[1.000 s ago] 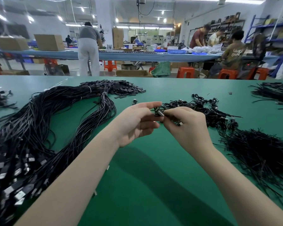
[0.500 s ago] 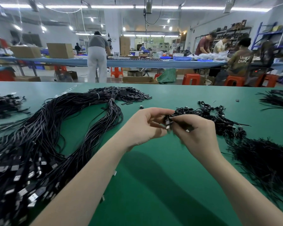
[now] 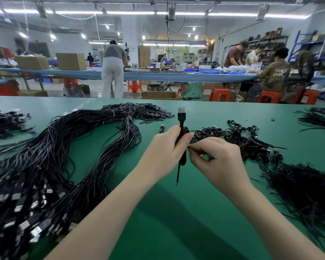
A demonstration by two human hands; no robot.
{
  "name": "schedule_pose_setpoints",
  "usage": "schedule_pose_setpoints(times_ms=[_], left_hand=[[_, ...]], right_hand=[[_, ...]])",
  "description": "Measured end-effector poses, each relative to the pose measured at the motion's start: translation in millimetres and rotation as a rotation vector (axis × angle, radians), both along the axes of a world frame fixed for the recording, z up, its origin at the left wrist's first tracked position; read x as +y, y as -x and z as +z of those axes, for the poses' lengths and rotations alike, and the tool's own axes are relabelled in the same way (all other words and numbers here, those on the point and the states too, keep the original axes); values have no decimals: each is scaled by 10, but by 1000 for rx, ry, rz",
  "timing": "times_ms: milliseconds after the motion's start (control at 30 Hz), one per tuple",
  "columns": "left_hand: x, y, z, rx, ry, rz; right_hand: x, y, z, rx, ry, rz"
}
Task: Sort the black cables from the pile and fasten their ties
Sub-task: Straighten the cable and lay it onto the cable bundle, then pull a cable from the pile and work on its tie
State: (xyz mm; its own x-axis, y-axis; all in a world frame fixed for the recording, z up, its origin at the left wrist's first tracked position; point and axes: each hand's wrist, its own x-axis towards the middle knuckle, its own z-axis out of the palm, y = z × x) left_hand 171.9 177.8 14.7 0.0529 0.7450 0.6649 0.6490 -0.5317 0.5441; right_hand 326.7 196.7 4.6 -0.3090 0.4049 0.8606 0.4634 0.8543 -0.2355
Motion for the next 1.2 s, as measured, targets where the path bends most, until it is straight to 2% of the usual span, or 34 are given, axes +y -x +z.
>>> schedule_pose_setpoints(times_ms=[67, 100, 200, 233, 267, 333, 400, 467, 533, 633, 700, 800, 900, 967, 1100, 1200], left_hand=[[15, -10, 2, -133, 142, 6], [25, -21, -1, -268, 276, -12], [41, -43, 19, -911, 945, -267], [37, -37, 0, -1008, 1075, -325], [36, -26, -29, -1000, 1130, -340], [69, 31, -81, -701, 1087, -226], [90, 159, -81, -391, 992, -60], [135, 381, -45, -181, 916, 78], [166, 650, 3, -44, 819, 228], [187, 1068, 54, 260, 680, 515], [191, 1350, 13, 400, 704, 697], [168, 1637, -126, 423, 947, 847], [142, 1755, -286, 361, 1153, 883], [152, 1818, -309, 315, 1164, 916], [141, 1886, -235, 253, 1105, 923], [81, 1841, -151, 113, 906, 893]], right_hand=[[7, 14, -33, -57, -121, -47], [20, 8, -54, -98, -198, -72], [67, -28, -135, -219, -425, -109], [90, -37, -163, -244, -457, -104], [115, -47, -194, -264, -458, -98], [171, -61, -266, -292, -369, -105], [223, -88, -327, -249, -195, -117], [336, -149, -319, -179, -77, -185], [547, -230, -224, -222, 42, -329], [929, -394, -36, -463, 355, -702], [1002, -398, -38, -609, 478, -875], [885, -164, -281, -634, 493, -830], [638, 121, -697, -625, 518, -793], [505, 201, -942, -625, 583, -700], [468, 156, -1072, -461, 584, -611], [454, 126, -1078, -412, 589, -569]])
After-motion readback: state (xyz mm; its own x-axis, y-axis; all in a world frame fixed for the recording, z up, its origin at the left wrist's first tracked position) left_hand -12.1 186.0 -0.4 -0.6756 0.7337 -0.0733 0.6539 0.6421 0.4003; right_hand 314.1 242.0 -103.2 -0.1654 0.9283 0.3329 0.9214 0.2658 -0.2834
